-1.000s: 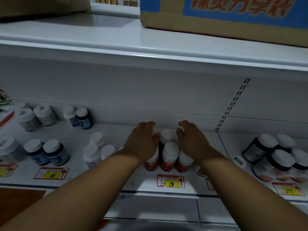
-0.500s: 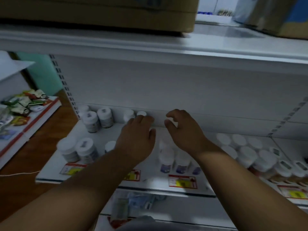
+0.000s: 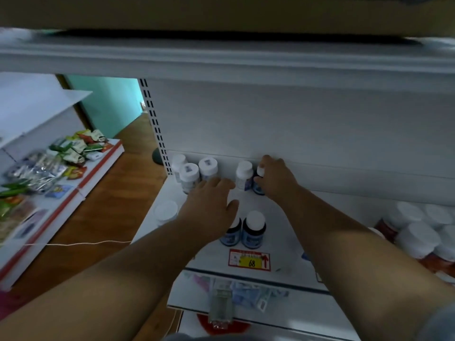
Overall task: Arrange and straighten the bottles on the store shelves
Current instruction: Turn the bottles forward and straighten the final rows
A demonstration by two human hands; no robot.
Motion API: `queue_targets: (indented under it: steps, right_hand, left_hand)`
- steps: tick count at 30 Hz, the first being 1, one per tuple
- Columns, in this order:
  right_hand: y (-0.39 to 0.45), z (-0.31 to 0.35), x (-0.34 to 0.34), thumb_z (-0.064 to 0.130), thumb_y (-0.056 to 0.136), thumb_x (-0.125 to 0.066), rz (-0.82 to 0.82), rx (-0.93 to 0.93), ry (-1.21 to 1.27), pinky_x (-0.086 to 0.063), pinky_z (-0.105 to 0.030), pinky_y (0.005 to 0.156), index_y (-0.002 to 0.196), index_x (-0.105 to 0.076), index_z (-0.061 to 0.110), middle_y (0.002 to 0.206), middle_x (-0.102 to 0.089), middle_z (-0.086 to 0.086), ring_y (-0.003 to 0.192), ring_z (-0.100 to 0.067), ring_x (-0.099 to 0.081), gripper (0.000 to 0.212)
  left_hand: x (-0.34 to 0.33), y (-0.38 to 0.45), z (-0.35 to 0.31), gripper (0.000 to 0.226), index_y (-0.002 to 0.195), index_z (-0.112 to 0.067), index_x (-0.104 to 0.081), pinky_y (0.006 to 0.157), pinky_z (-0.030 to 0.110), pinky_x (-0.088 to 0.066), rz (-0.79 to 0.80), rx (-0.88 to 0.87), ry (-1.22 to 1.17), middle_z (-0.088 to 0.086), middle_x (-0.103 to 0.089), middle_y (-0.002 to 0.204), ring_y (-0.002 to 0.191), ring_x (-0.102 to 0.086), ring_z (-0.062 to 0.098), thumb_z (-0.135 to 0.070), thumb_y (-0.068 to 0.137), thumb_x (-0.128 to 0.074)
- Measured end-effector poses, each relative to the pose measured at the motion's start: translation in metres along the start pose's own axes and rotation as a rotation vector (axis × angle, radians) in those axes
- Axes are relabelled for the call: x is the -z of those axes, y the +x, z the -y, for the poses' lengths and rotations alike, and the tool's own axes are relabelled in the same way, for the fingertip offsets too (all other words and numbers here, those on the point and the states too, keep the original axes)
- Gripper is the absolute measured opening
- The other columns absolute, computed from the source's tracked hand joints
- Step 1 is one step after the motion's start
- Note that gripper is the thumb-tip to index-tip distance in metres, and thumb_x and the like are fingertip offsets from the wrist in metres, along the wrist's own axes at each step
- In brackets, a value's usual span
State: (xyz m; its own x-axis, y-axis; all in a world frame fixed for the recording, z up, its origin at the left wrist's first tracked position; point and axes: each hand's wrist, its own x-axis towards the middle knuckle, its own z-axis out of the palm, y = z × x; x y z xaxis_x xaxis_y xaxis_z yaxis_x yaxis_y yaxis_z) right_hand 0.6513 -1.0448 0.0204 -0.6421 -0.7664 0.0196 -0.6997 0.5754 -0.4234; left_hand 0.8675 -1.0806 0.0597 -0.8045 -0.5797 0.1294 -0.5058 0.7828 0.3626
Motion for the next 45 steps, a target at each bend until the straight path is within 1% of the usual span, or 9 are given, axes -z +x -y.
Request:
queue_targets:
  steps: [4,9,13,17,21,27,38,42,45]
  right_hand:
    - [-0.009,-0.001,0.005,0.023,0.091,-0.057,-0.080,-0.054,0.064,-0.045,-0.034,0.074,0.113,-0.046,0.009,0.114,-0.050,-0.020,0.094,-0.035,-0.056,0.028]
    - [-0.060,-0.011,0.037,0.020,0.095,-0.047,-0.176,-0.050,0.351,-0.042,-0.024,0.077,0.132,-0.051,0.026,0.121,-0.050,-0.010,0.101,-0.021,-0.054,0.038]
    - [-0.107,-0.014,0.058,0.024,0.100,-0.036,-0.252,-0.033,0.490,-0.042,-0.020,0.066,0.113,-0.057,0.024,0.113,-0.053,-0.008,0.093,-0.014,-0.055,0.025]
    - [-0.131,-0.014,0.060,0.032,0.100,-0.042,-0.192,-0.028,0.297,-0.034,-0.008,0.061,0.103,-0.054,0.028,0.111,-0.055,-0.007,0.088,-0.014,-0.054,0.014]
    - [-0.149,-0.007,0.049,0.032,0.096,-0.053,0.021,-0.066,0.063,-0.036,-0.022,0.083,0.132,-0.048,0.022,0.129,-0.042,-0.006,0.110,-0.024,-0.052,0.037]
    - [-0.151,0.005,0.023,0.024,0.095,-0.055,0.176,0.011,-0.028,-0.042,-0.030,0.089,0.135,-0.042,0.017,0.132,-0.037,-0.007,0.109,-0.026,-0.053,0.042]
    - [-0.143,0.002,0.014,0.019,0.095,-0.053,0.153,0.073,-0.046,-0.044,-0.032,0.085,0.135,-0.040,0.014,0.131,-0.039,-0.010,0.101,-0.026,-0.055,0.043]
    - [-0.131,0.011,0.030,0.024,0.094,-0.048,0.172,0.102,0.012,-0.040,-0.030,0.087,0.145,-0.028,0.020,0.140,-0.037,-0.011,0.110,-0.024,-0.051,0.055]
    - [-0.093,0.020,0.042,0.019,0.097,-0.042,0.087,0.158,-0.008,-0.039,-0.029,0.090,0.140,-0.037,0.017,0.139,-0.039,-0.013,0.116,-0.026,-0.049,0.044]
  left_hand:
    - [0.001,-0.002,0.005,0.049,0.139,-0.027,-0.042,0.107,0.038,-0.036,0.038,-0.085,0.017,-0.001,-0.046,0.140,0.129,-0.041,0.023,-0.047,0.094,-0.049]
    - [-0.015,-0.001,-0.005,0.071,0.144,-0.027,-0.034,0.107,0.038,-0.033,0.150,-0.219,0.091,0.000,-0.043,0.142,0.129,-0.040,0.023,-0.065,0.087,-0.049]
    - [-0.036,0.003,-0.009,0.077,0.141,-0.025,-0.033,0.098,0.039,-0.038,0.218,-0.317,0.239,0.002,-0.050,0.131,0.116,-0.048,0.024,-0.070,0.081,-0.051]
    - [-0.048,0.005,-0.008,0.064,0.133,-0.022,-0.035,0.091,0.039,-0.041,0.219,-0.351,0.316,0.002,-0.055,0.123,0.108,-0.051,0.025,-0.061,0.086,-0.053]
    - [-0.051,0.006,-0.006,0.061,0.131,-0.019,-0.037,0.088,0.039,-0.042,0.180,-0.371,0.352,0.003,-0.056,0.122,0.106,-0.052,0.026,-0.058,0.087,-0.053]
    - [-0.053,0.006,-0.005,0.060,0.130,-0.017,-0.037,0.087,0.038,-0.041,0.173,-0.382,0.357,0.005,-0.056,0.121,0.106,-0.052,0.026,-0.057,0.088,-0.051]
    - [-0.051,0.004,-0.005,0.054,0.126,-0.017,-0.038,0.088,0.038,-0.039,0.158,-0.353,0.326,0.005,-0.055,0.121,0.107,-0.050,0.026,-0.054,0.089,-0.052]
    - [-0.047,0.003,-0.005,0.059,0.125,-0.018,-0.040,0.091,0.038,-0.039,0.162,-0.320,0.274,0.004,-0.053,0.120,0.107,-0.049,0.025,-0.058,0.084,-0.054]
    - [-0.038,0.002,-0.004,0.068,0.125,-0.018,-0.042,0.093,0.039,-0.039,0.116,-0.248,0.203,0.003,-0.053,0.120,0.109,-0.049,0.024,-0.067,0.080,-0.053]
